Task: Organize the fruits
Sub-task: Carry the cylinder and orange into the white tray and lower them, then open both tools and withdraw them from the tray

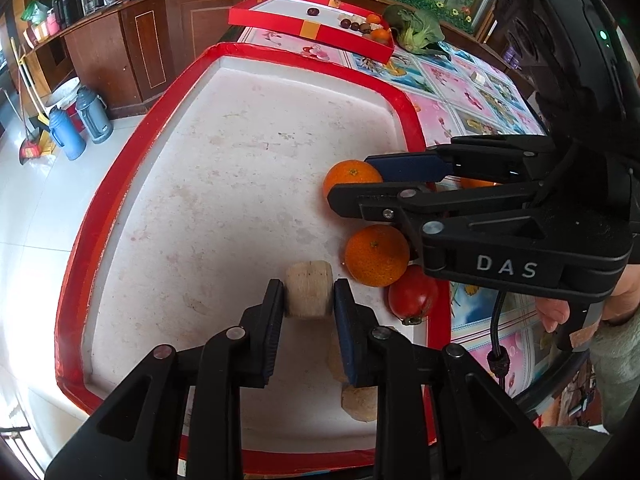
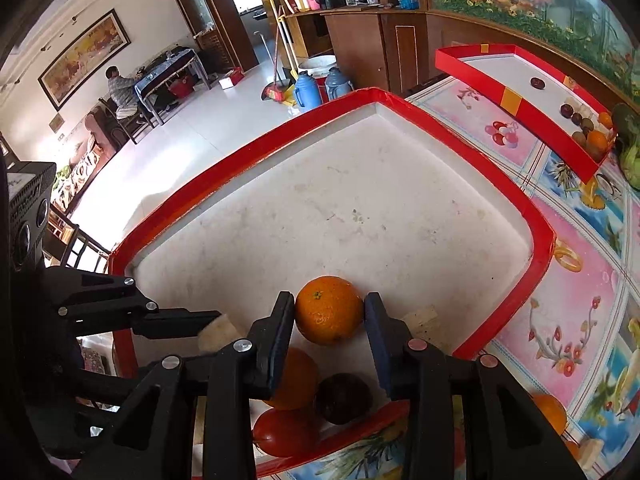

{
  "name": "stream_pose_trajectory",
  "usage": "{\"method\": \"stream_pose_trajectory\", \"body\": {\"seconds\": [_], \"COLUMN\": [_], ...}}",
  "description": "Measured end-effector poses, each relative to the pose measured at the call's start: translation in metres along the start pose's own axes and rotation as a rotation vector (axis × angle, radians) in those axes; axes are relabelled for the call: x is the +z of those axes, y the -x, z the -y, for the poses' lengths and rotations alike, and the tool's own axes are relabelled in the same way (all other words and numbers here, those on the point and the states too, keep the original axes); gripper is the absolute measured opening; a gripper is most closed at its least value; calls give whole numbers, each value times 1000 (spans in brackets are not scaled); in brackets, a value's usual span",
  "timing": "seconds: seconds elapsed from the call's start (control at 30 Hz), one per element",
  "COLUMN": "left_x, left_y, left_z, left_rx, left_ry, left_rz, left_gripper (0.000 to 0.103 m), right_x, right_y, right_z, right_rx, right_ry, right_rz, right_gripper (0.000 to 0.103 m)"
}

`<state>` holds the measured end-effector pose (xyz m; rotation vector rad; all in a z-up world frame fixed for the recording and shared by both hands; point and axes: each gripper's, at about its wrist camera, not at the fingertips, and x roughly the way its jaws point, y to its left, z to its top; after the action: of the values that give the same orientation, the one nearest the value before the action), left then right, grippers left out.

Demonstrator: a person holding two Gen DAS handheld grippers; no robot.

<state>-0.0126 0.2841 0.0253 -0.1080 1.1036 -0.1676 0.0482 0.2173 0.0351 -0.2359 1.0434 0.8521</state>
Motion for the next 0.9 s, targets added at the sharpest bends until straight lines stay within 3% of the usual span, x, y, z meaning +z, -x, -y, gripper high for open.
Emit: {"method": "stream_pose_trajectory", "body": {"seconds": [0.07,0.13,0.27,0.53,0.73,0.9], "left_x": [-1,-2,-2,-6,-4,2], "left_y": [2,6,10,30,35,33], "left_z": [-1,-3,-3,6,28,55], "left_rx": [14,18,12,9,-12,-48], "left_ry": [12,24,40,49,9,-49], "left_rz": [10,26,40,90,110,111], "left_gripper": [50,56,56,56,56,56], "right_x": [-1,-4,-13,-25,-73,-122], "right_y": [5,12,29,52,90,118], "right_z": [1,3,8,14,25,49], "right_rx": [7,14,30,14,2,-8], "right_ry": [-14,-29,-51,-88,-137,-255], "right_rz": [6,19,62,89,129,160], "right_gripper": [38,38,46,46,48,50]}}
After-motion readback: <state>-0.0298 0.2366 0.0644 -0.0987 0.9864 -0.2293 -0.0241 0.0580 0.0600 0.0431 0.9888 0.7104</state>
